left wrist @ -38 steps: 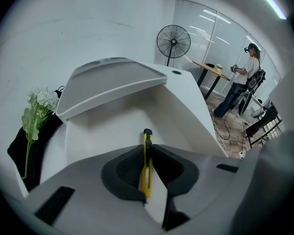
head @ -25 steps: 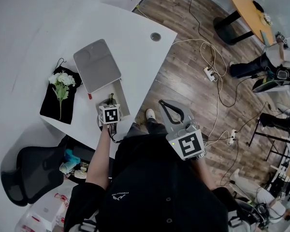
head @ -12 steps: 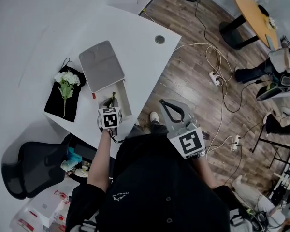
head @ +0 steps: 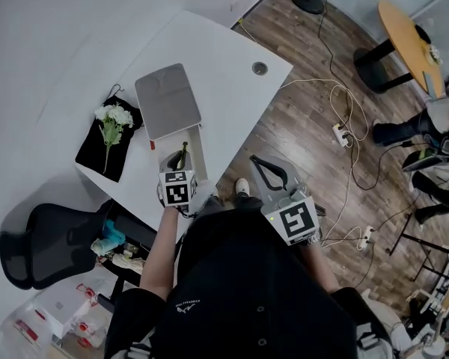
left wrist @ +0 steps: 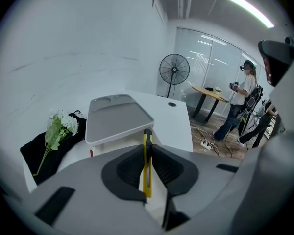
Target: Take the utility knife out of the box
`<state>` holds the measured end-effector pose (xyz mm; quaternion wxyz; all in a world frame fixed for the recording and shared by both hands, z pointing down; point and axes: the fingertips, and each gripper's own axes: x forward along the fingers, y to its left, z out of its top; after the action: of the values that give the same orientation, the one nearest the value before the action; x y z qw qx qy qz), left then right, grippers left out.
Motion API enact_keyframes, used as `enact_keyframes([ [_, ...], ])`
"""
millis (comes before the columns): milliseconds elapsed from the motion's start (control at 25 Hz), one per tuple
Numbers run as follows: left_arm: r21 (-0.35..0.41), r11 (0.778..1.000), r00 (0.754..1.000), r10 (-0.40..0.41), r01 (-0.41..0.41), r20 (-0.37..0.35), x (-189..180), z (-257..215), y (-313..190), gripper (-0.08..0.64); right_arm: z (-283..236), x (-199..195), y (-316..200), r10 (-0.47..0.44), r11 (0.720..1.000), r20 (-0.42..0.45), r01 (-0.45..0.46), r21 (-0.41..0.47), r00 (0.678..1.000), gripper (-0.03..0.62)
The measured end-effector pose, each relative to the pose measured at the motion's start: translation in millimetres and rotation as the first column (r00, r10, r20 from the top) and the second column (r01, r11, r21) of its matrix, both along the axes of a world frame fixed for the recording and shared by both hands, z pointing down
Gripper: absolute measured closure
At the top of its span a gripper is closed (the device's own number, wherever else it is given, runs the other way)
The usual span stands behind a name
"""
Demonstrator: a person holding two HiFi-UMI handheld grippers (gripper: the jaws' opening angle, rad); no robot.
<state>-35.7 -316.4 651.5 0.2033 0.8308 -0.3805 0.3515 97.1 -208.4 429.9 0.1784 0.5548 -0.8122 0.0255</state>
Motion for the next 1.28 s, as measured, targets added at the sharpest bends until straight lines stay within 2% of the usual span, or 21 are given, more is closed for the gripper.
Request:
enact_keyframes([
  [360, 0.065, 0.996, 0.998, -0.06, 0.062, -0.029, -1.9, -32.9, 14.7, 0.511, -3.2, 3.0, 2.8, -0.066, 0.998, 0.063, 0.065, 0.02, 0.996, 0.588],
  [640, 0.128, 0.98, 0.987, -0.145, 0.153, -0.065, -10.7, -64.1, 28.4, 0.511, -7.8, 5.2, 3.8, -0.136, 0.99, 0.125, 0.133, 0.038, 0.983, 0.588],
  [880, 0.222, 0.953, 0.977, -0.194, 0.208, -0.087, -11.0, -99.3, 40.1, 0.509, -10.0, 3.5, 5.9, -0.215, 0.976, 0.132, 0.211, 0.044, 0.968, 0.588],
  [1040, 0.272, 0.931, 0.968, -0.219, 0.245, -0.123, -6.5, -124.9, 58.0, 0.509, -2.3, 5.8, 14.1, -0.239, 0.97, 0.148, 0.242, -0.003, 0.96, 0.588],
  [1280, 0.327, 0.905, 0.958, -0.223, 0.272, -0.18, 7.9, -153.2, 86.4, 0.51, -0.7, 6.4, 19.1, -0.321, 0.947, 0.142, 0.319, 0.038, 0.937, 0.588],
])
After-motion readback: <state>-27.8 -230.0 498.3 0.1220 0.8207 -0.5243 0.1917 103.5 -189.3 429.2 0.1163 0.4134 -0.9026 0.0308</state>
